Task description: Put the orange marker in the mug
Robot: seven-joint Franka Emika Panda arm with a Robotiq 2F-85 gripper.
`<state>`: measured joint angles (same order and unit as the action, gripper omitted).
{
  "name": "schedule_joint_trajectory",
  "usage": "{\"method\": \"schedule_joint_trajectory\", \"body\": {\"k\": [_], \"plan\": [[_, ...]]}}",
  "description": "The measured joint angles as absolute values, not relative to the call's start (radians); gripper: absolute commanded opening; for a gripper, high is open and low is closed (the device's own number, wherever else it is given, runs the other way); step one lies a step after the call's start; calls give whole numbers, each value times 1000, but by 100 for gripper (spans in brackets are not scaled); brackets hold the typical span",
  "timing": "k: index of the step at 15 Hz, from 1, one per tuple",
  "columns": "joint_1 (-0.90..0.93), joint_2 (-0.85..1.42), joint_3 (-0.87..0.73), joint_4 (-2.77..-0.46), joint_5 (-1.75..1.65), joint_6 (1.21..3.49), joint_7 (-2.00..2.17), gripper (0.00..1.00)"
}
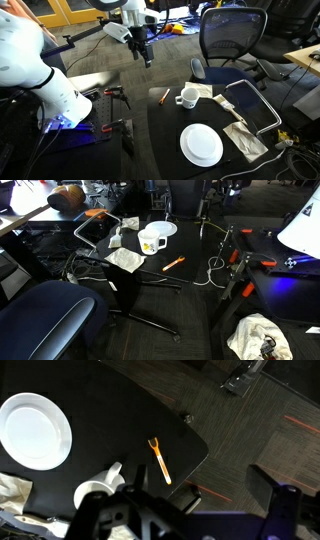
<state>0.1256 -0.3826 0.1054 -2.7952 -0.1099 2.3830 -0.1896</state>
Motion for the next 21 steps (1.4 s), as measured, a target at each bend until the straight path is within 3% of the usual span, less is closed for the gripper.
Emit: {"method": "schedule_joint_trajectory", "body": {"k": [6,13,16,21], "plan": [[126,-367,105,-2792,-110,2415,-190,100],[149,-184,23,-2794,-50,2766,-405,100],[211,-58,-47,-2793,117,2893,-650,100],[228,104,12,-2732,512,2918,-1029,100]]}}
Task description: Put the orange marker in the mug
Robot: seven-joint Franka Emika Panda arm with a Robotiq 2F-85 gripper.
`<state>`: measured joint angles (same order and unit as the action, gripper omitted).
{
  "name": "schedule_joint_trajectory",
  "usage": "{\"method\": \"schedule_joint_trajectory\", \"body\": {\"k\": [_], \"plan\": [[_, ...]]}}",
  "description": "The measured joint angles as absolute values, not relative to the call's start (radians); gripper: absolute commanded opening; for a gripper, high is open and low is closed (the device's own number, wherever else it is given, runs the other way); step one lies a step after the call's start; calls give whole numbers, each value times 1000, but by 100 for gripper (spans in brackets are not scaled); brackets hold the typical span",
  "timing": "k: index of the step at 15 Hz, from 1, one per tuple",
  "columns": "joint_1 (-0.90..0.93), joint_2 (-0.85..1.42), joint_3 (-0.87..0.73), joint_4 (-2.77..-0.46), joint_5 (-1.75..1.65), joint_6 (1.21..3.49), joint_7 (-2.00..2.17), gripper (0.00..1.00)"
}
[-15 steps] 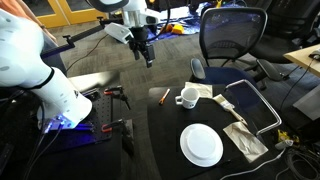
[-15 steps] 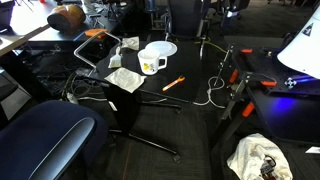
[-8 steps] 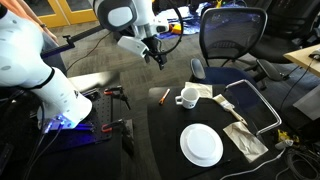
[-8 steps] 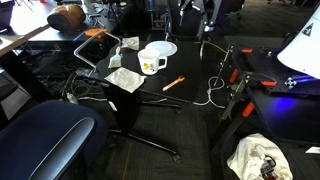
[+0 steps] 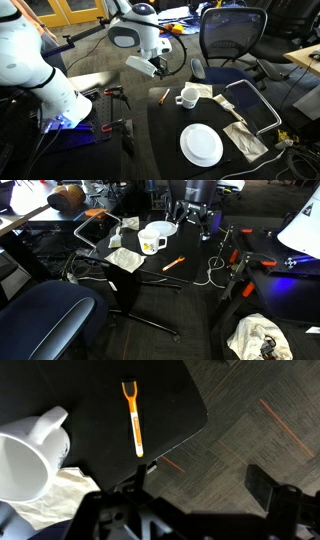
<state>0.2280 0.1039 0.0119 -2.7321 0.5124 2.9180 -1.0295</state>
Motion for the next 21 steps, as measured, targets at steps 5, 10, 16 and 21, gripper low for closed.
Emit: {"method": "schedule_joint_trajectory", "body": {"k": [5,10,16,21], "plan": [[216,238,41,-2638,619,2926,-1134,100],[214,358,37,-2562,619,2986,-1134,100],[232,447,5,-2522,613,3068,-1132,100],[242,499,-24,-2496,613,3079,-1132,100]]}}
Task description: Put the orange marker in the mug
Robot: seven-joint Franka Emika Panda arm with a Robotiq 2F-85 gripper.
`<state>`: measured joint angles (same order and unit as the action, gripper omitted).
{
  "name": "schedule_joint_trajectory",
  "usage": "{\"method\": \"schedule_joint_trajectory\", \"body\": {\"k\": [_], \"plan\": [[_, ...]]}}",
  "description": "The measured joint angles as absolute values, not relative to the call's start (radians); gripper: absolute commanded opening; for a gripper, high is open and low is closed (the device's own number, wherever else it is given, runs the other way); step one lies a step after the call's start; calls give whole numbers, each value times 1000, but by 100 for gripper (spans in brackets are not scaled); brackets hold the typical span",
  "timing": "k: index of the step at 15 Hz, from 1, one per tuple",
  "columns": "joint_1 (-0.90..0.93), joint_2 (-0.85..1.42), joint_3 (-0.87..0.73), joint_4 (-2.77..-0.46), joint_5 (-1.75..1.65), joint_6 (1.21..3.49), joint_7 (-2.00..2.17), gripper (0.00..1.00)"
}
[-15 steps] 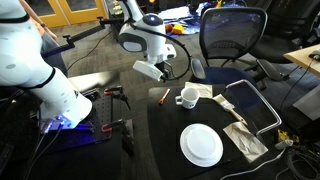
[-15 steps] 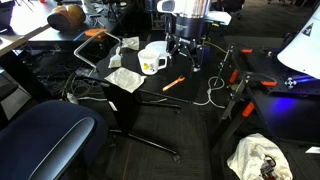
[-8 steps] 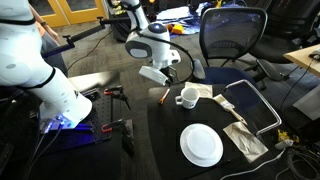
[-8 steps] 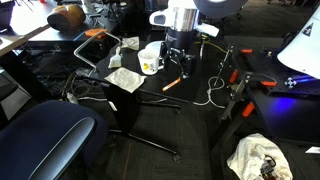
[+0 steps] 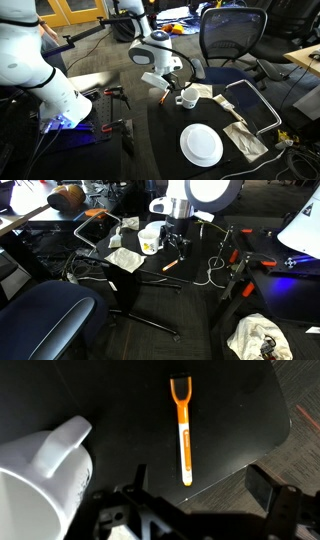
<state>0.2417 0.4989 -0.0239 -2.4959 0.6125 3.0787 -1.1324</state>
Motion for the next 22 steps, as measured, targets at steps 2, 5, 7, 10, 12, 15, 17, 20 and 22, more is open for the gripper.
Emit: {"method": "schedule_joint_trajectory", "body": {"k": [2,5,7,10,12,15,17,20,22], "plan": [[242,518,-27,-2485,613,3079,-1132,100],[242,547,-28,-2468,613,3079,-1132,100],[243,564,-28,-2458,613,3079,-1132,100],[243,585,-28,-2443,613,3079,-1132,74],[243,595,-28,-2436,613,3079,-1132,59],[201,604,-14,-2436,372,3079,-945,34],[171,605,-9,-2436,227,3079,-829,20],[131,605,-6,-2434,64,3079,-698,0],[108,605,-1,-2432,-16,3079,-634,1]]}}
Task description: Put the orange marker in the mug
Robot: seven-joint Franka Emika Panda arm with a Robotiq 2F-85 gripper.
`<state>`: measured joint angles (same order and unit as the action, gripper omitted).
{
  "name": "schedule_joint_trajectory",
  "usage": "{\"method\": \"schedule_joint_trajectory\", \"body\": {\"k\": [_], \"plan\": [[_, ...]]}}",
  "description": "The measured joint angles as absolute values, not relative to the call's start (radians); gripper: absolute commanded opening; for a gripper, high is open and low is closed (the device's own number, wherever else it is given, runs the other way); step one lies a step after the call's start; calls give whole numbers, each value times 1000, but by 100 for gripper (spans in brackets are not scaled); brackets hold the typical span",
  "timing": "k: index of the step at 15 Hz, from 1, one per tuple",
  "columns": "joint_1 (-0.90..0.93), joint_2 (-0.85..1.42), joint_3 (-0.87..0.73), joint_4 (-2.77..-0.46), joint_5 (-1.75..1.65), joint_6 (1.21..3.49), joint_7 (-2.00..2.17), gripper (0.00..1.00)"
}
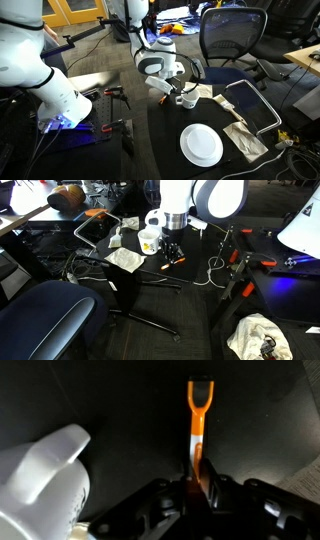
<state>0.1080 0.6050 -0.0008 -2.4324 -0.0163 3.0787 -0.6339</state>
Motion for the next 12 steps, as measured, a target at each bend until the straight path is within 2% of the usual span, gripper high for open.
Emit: {"method": "schedule_joint_trajectory", "body": {"k": [5,12], "plan": [[59,602,31,-2430,-129,3079,-510,3],[-32,455,197,-2448,-131,3079,-370,3]]}}
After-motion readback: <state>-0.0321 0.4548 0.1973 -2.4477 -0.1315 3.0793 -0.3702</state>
